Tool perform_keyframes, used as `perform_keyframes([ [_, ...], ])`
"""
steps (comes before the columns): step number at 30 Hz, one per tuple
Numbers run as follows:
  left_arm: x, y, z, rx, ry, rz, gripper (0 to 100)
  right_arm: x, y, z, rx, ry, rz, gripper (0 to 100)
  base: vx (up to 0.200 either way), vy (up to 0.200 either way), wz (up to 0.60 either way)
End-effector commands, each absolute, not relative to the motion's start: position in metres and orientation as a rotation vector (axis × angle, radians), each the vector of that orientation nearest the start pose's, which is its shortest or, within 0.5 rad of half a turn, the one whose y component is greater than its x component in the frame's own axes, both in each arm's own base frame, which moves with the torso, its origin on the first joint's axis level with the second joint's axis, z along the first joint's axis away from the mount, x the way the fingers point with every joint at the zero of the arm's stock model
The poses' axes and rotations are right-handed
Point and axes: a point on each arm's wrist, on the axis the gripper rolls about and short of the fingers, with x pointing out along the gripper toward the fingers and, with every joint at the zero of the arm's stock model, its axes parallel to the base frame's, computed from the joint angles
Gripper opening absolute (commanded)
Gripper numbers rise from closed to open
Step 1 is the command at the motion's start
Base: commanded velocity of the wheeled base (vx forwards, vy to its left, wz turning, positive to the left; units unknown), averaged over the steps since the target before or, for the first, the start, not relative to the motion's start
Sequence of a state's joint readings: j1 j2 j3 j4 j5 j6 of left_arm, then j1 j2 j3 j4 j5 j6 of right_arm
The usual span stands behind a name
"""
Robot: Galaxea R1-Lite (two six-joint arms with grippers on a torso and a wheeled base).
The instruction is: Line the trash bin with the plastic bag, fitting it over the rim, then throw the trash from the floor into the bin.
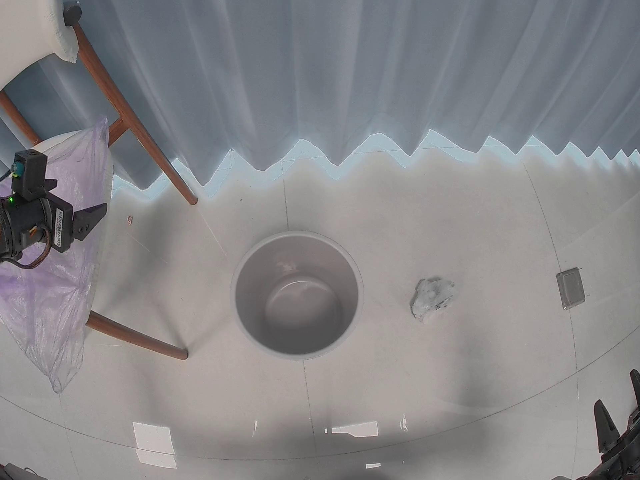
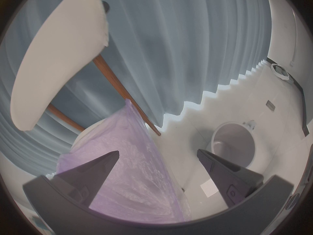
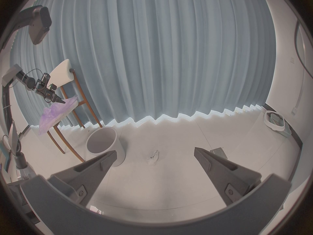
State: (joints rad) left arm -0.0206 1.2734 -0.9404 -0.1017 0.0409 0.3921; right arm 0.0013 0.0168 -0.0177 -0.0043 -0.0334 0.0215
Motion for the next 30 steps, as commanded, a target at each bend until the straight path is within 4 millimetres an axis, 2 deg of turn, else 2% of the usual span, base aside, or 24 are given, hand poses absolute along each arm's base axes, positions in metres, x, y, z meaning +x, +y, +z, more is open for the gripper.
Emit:
perform_keyframes([
  [1,0.219,-0.004,0.267,0.414,0.285,-0.026,100,-0.023,-0.001,0.076,0.02,-0.005,-0.032,100,0.0,0.0,0.0],
  [8,0.227,-0.013,0.26,0.4,0.316,0.001,100,-0.023,-0.001,0.076,0.02,-0.005,-0.032,100,0.0,0.0,0.0],
  [18,0.244,-0.01,0.244,0.425,0.399,0.121,100,-0.023,-0.001,0.076,0.02,-0.005,-0.032,100,0.0,0.0,0.0],
  [30,0.261,-0.007,0.237,0.434,0.381,0.17,100,-0.023,-0.001,0.076,0.02,-0.005,-0.032,100,0.0,0.0,0.0],
])
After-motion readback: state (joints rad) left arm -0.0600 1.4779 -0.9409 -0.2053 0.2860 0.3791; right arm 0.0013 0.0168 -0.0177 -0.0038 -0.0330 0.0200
